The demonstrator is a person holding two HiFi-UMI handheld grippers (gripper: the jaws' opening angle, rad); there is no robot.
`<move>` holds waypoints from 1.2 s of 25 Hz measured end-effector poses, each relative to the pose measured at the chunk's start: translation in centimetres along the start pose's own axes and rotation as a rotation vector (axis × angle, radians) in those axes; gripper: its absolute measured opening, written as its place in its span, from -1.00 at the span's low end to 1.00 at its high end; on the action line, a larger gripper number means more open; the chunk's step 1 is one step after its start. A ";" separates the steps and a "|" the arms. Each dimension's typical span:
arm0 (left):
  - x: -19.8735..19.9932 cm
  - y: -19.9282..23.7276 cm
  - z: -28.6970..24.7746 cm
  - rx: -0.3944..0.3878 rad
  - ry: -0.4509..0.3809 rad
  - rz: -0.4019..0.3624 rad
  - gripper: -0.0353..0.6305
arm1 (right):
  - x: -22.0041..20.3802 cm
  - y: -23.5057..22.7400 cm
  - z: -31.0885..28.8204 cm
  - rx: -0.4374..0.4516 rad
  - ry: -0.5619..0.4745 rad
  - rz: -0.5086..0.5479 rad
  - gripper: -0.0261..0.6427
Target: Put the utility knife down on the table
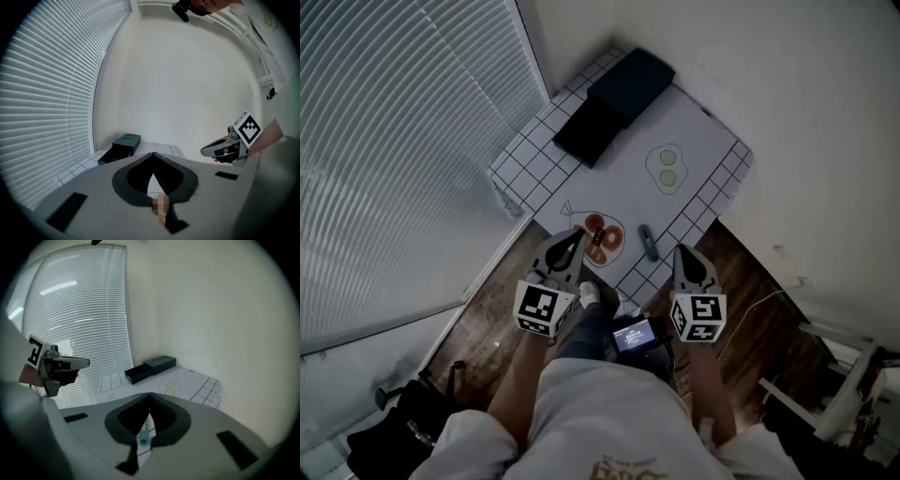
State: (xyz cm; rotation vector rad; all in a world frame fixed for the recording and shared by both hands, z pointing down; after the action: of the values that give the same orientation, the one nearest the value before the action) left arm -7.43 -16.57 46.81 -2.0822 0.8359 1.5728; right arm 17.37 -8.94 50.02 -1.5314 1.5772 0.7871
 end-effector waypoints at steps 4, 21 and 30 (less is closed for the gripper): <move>1.9 -0.3 0.9 0.014 -0.038 -0.009 -0.87 | 1.4 0.4 1.4 0.002 -0.059 0.017 -0.90; 8.0 -2.6 4.9 0.077 -0.237 -0.044 -0.87 | 7.8 2.4 7.5 0.069 -0.309 0.046 -0.90; 9.4 -2.9 5.1 0.081 -0.274 -0.065 -0.87 | 9.2 3.0 7.4 0.053 -0.317 0.075 -0.90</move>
State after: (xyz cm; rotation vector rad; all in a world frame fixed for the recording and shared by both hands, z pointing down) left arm -7.40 -13.29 36.24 -1.7676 0.7139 1.7093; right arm 15.52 -6.98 38.17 -1.2454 1.4130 0.9695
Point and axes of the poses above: the fingertips, and each gripper's own axes: z backward along the fingers, y to its left, x out of its top, the point moved 7 cm from there along z, backward along the fingers, and after that the axes turned 2 degrees about -z, right-handed, at the moved point
